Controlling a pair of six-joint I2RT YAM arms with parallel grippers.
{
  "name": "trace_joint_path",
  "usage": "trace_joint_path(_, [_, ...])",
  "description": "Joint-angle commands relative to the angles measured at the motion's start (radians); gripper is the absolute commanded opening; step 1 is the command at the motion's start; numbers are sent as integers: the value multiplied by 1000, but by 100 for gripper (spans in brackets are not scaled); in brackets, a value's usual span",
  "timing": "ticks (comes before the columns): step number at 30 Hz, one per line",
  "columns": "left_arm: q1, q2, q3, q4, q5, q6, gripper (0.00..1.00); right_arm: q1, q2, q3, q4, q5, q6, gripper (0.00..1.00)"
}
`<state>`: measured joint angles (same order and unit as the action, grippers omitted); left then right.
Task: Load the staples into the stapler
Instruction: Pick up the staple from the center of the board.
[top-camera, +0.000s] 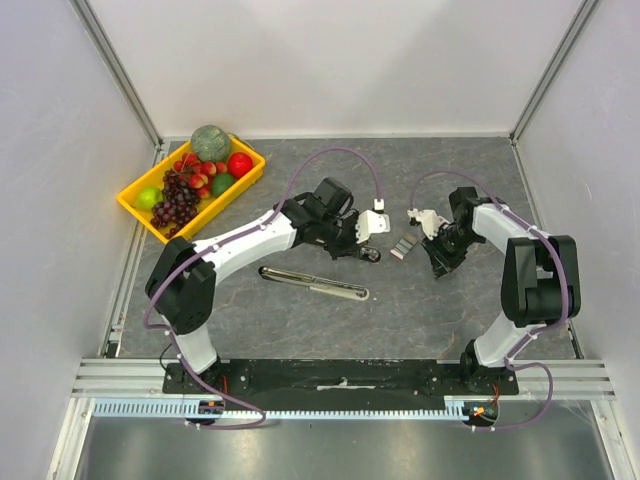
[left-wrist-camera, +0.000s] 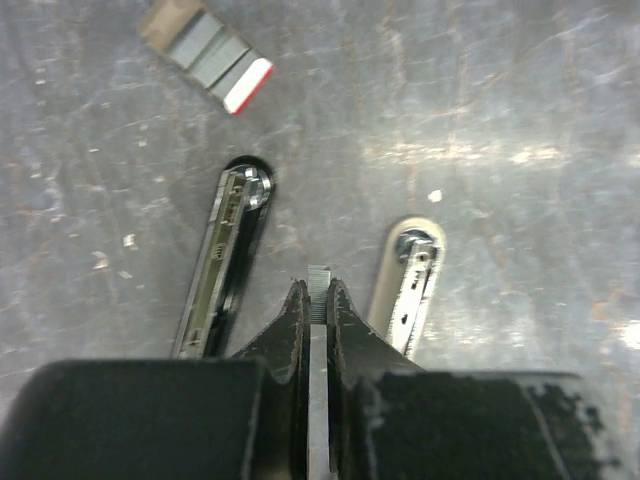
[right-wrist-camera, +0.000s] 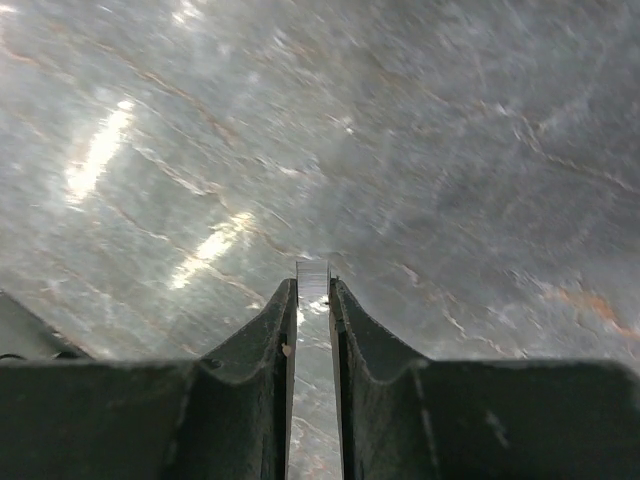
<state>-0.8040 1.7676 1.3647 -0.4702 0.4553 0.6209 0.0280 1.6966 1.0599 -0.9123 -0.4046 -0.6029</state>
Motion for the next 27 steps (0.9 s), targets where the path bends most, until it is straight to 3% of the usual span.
trace_joint_path(1, [19,-59,48,-50,221,-144,5,3,-61,-54,110,167,22,25])
trace_joint_path(9, [23,-71,50,-91,355,-227,5,29,-84,-120,147,225,11,34])
trace_joint_path(17, [51,-79,60,-136,433,-222,5,26,-247,-83,105,81,-52,45])
trace_joint_path(22, [66,-77,77,-182,520,-208,5,26,-447,-118,134,-66,-198,50])
trace_joint_path(25, [66,-85,82,-185,543,-227,5,26,-591,-182,168,-164,-366,53])
trace_joint_path(27, [66,-79,91,-185,559,-256,5,26,-668,-222,193,-230,-479,61])
